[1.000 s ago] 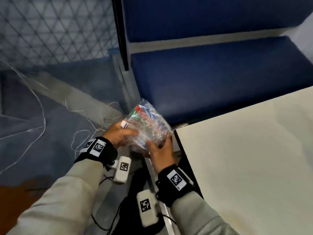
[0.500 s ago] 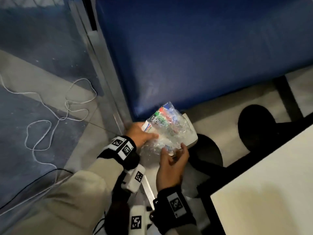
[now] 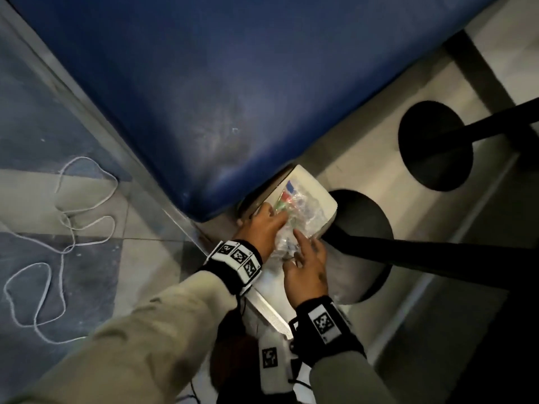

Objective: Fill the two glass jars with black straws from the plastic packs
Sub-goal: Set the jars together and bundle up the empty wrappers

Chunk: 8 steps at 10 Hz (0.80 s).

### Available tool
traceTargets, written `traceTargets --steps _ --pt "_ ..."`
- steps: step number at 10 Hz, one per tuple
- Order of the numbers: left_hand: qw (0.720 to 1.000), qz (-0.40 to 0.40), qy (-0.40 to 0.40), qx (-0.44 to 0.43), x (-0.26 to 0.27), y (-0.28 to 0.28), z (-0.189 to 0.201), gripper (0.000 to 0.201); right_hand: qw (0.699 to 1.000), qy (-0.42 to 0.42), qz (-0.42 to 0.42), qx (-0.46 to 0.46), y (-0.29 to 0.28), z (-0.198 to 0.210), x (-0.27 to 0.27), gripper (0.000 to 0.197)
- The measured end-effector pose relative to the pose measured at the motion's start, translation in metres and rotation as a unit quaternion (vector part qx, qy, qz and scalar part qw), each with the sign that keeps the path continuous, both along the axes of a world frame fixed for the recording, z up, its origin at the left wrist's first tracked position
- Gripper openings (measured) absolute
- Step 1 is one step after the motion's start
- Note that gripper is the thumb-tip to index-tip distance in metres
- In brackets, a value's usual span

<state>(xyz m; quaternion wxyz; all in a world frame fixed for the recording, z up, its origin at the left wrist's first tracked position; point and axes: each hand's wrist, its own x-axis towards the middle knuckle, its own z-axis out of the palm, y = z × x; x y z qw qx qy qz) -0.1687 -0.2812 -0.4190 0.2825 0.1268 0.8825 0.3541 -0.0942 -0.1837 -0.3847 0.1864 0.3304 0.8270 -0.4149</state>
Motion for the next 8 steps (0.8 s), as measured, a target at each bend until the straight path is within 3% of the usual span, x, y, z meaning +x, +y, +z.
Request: traceTargets --steps 1,2,5,7,8 --pt "0.995 -0.054 -0.016 -0.088 -0.011 0.008 -0.011 0.031 1.000 0.005 0.015 0.020 0.006 0.000 0.008 0.063" --pt "0.975 -0.115 -0.041 -0.188 -0.014 0.017 -0.026 0.038 1.000 -0.003 0.006 0.023 0.010 0.003 0.013 0.063" --pt "0.929 -0.183 -0.093 -0.308 -0.019 0.043 -0.070 0.047 0.999 -0.022 0.036 0.021 0.012 0.006 0.019 0.052" --pt "0.950 -0.161 -0.087 -0.255 -0.023 0.038 -0.058 0.041 0.997 -0.024 0.061 0.028 0.015 0.006 0.015 0.043" --pt "0.976 -0.129 -0.051 -0.170 -0.022 0.028 -0.040 0.033 0.997 -0.037 0.064 0.040 0.013 0.005 0.011 0.043"
